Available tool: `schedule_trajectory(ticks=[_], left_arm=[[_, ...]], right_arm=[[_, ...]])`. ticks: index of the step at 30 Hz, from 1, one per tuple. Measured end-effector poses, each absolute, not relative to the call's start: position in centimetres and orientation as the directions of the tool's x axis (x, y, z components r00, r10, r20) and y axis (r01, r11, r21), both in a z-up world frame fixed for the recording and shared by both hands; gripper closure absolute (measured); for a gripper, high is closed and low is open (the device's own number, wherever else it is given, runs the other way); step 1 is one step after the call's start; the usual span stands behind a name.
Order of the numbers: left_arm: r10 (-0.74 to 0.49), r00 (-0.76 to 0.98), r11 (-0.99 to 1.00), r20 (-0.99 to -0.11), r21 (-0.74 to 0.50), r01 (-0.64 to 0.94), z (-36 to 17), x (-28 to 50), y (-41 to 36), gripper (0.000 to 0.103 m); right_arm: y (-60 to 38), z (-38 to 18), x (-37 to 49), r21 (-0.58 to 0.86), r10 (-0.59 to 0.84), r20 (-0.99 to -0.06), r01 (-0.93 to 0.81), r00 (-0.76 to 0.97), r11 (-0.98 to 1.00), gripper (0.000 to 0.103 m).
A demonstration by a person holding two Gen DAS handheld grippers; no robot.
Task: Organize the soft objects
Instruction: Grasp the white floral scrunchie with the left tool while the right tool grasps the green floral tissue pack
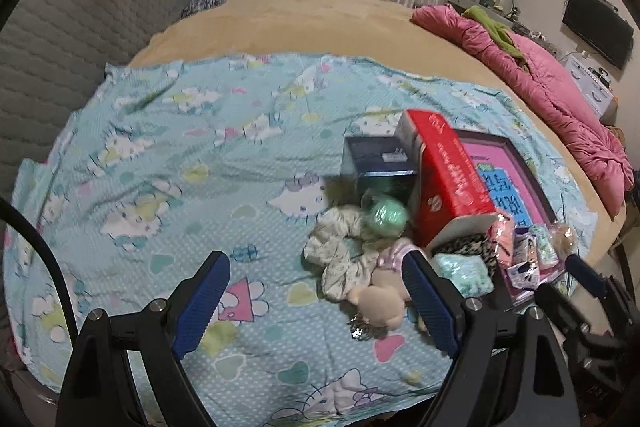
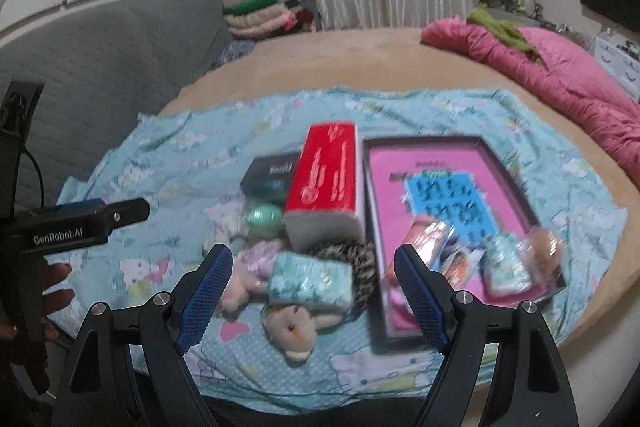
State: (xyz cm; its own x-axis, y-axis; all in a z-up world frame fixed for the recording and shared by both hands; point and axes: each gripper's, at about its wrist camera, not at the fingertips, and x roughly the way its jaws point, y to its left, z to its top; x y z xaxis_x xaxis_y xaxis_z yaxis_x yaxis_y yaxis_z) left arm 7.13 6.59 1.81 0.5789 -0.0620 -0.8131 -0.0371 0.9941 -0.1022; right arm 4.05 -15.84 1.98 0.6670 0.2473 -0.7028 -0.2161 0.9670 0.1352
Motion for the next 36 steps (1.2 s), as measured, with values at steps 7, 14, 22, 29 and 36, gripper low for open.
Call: schedule_trajectory(ticks=[7,14,22,29,36], left_arm=[[-0.099,0.552,0.991,-0.828,-0.132,-0.020,-1.9,7.8,6.5,0.015],[-0.145,0.527,0.986,-0.837,-0.168,0.003,-4.4,8.9,6.0,0.015],[-0.161,0.498,0.982,-0.852,-0.190,-0.007,-6.5,10.5,6.6,0.015],[-0.147,0.469,0.981,-0.871,-0.187,-0.040,-8.4,12.2,6.9,0.015],[-0.128,0.461,0.984,-0.878,-0.170,-0.051,-9.5,13.6,6.6,0.015]], right_arm=[[-14.4,-2.5,5.8,0.145,0.253,-0.764,-0.225,0.594,0.964,0.019],[-13.9,-5.5,7.8,0.141,0.234,-0.804,-0.207,0.547,0.968,0.019],[-13.6,-7.1,9.4,0.134,0.217,-0.822,-0.192,0.526,0.972,0.019],[-13.2,-8.3,10.4,0.121,0.204,-0.835,-0.191,0.511,0.974,0.019],[-13.5,-7.9,10.1,0.120,0.208,-0.823,-0.195,0.529,0.973,0.024]])
